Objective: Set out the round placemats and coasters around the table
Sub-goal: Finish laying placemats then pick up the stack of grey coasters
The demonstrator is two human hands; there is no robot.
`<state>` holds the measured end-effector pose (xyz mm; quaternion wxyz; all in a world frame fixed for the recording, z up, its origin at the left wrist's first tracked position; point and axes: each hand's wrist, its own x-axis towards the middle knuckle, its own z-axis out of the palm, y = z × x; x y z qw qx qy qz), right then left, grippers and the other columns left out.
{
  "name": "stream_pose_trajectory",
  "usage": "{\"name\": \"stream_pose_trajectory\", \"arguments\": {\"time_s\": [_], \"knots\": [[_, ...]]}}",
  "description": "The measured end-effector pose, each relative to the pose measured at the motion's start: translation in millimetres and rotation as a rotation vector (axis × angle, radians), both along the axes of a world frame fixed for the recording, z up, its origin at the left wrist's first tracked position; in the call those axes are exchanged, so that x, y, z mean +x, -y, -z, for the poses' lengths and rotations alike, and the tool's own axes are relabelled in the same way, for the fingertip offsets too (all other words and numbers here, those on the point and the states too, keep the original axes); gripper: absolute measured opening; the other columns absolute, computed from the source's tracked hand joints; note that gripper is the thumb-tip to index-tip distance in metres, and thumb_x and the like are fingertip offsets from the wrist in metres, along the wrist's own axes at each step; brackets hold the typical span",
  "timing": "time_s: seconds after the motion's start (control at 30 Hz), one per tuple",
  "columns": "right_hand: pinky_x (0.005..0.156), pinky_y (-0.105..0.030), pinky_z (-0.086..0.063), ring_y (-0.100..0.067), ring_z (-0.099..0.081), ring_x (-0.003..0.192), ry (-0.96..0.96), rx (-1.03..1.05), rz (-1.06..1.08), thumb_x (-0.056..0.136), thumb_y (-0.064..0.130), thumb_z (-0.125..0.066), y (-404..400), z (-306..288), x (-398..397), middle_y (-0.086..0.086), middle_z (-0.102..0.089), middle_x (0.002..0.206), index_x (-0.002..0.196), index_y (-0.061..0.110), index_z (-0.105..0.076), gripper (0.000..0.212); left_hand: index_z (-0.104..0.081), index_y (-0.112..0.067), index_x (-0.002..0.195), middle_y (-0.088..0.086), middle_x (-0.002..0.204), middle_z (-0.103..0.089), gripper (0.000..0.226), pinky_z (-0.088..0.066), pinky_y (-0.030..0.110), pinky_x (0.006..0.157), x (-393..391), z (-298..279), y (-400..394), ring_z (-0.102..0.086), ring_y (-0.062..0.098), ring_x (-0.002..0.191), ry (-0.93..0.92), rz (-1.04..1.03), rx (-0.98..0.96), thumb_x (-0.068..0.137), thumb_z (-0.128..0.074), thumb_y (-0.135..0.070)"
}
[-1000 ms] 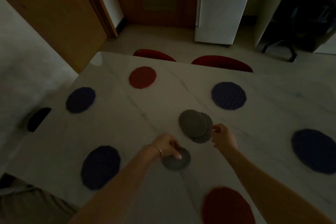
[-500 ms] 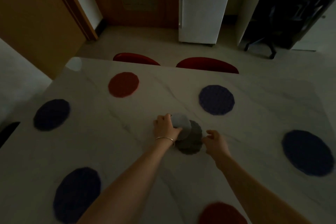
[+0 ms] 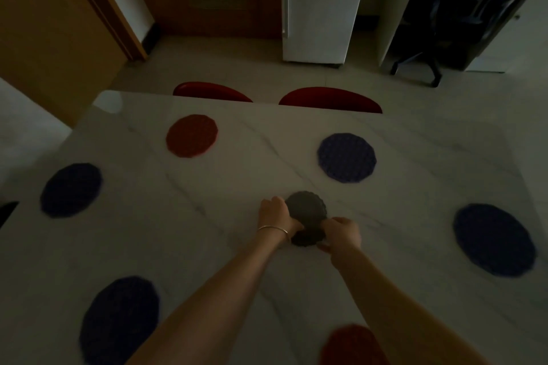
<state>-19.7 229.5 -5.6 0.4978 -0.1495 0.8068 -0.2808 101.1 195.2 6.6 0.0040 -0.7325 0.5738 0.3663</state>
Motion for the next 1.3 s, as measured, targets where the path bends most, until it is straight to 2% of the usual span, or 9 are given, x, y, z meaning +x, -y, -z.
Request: {"name": "stream_pose_trajectory", "arguments": {"time_s": [0.07,0.23,0.4,0.53,0.63,0.8,1.03,1.17,1.3], "knots": [[0.073,-0.056,-0.058,-0.03,-0.057,0.069,-0.014,-0.011,0.002,0.078,0.006,-0.057,-2,-2,4,-0.026,-0.062,0.082,0.081,-0.001,-0.066,0.012,-0.057,-0.006,0.12,0.02,0.125,-0.058,0.065,-0.044,0.035,0.1,-2,2,-3,-0.052,0.034,0.119,0.045,-0.009,0.006,0.065,-0.076,-0.035],[0.062,-0.035,-0.055,-0.025,-0.059,0.064,0.026,-0.024,0.029,0.078,0.009,-0.064,-2,-3,7,-0.012,-0.06,0.07,0.085,0.006,-0.068,0.009,-0.051,-0.006,0.124,0.021,0.13,-0.049,0.069,-0.04,0.035,0.101,-7,2,-4,-0.046,0.035,0.121,0.081,-0.064,0.012,0.067,-0.075,-0.035],[0.079,-0.046,-0.055,-0.032,-0.061,0.076,0.162,-0.007,0.08,0.077,0.01,-0.071,-1,0,6,-0.014,-0.061,0.072,0.068,0.01,-0.063,0.012,-0.043,-0.005,0.127,0.021,0.129,-0.047,0.078,-0.042,0.036,0.1,-2,-2,-9,-0.047,0.037,0.12,-0.128,-0.177,-0.003,0.063,-0.082,-0.026],[0.071,-0.042,-0.052,-0.028,-0.057,0.069,0.063,-0.01,-0.017,0.084,0.011,-0.065,-2,-2,8,-0.009,-0.058,0.066,0.076,0.009,-0.063,0.009,-0.042,0.0,0.126,0.019,0.126,-0.056,0.082,-0.045,0.038,0.098,6,-3,-9,-0.053,0.035,0.118,-0.236,-0.222,0.02,0.061,-0.085,-0.022],[0.056,-0.027,-0.04,-0.022,-0.052,0.064,-0.083,-0.033,-0.085,0.086,0.012,-0.059,-4,-4,14,-0.012,-0.059,0.074,0.082,0.007,-0.065,0.009,-0.049,0.001,0.128,0.019,0.128,-0.059,0.075,-0.047,0.036,0.097,5,-3,-10,-0.055,0.033,0.118,-0.17,-0.148,0.07,0.066,-0.081,-0.026],[0.065,-0.033,-0.047,-0.025,-0.055,0.076,-0.135,-0.045,-0.082,0.085,0.012,-0.057,-5,-9,24,-0.011,-0.057,0.083,0.089,0.008,-0.058,0.005,-0.057,0.002,0.121,0.022,0.127,-0.059,0.061,-0.046,0.037,0.099,4,-3,-13,-0.054,0.034,0.119,-0.131,-0.074,0.068,0.071,-0.075,-0.028],[0.067,-0.031,-0.046,-0.029,-0.06,0.089,-0.043,-0.039,0.052,0.084,0.016,-0.065,-6,-11,22,-0.017,-0.064,0.11,0.122,0.005,-0.058,0.04,-0.066,0.001,0.112,0.023,0.118,-0.065,0.053,-0.045,0.04,0.099,10,-5,-19,-0.057,0.035,0.114,-0.248,-0.072,0.06,0.069,-0.077,-0.028],[0.045,-0.026,-0.047,-0.022,-0.057,0.069,-0.023,-0.081,0.077,0.081,0.014,-0.066,-5,-16,37,-0.011,-0.058,0.099,0.117,0.008,-0.05,0.04,-0.069,0.004,0.1,0.026,0.106,-0.069,0.045,-0.049,0.038,0.087,10,-9,-25,-0.064,0.035,0.101,-0.321,-0.101,0.014,0.068,-0.069,-0.028],[0.076,-0.043,-0.055,-0.036,-0.058,0.099,-0.097,-0.059,0.059,0.079,0.015,-0.065,-5,-18,51,-0.019,-0.051,0.122,0.122,0.011,-0.044,0.048,-0.068,0.008,0.088,0.03,0.096,-0.068,0.042,-0.05,0.044,0.08,12,-13,-27,-0.064,0.041,0.093,-0.312,-0.086,-0.024,0.069,-0.057,-0.028]]}}
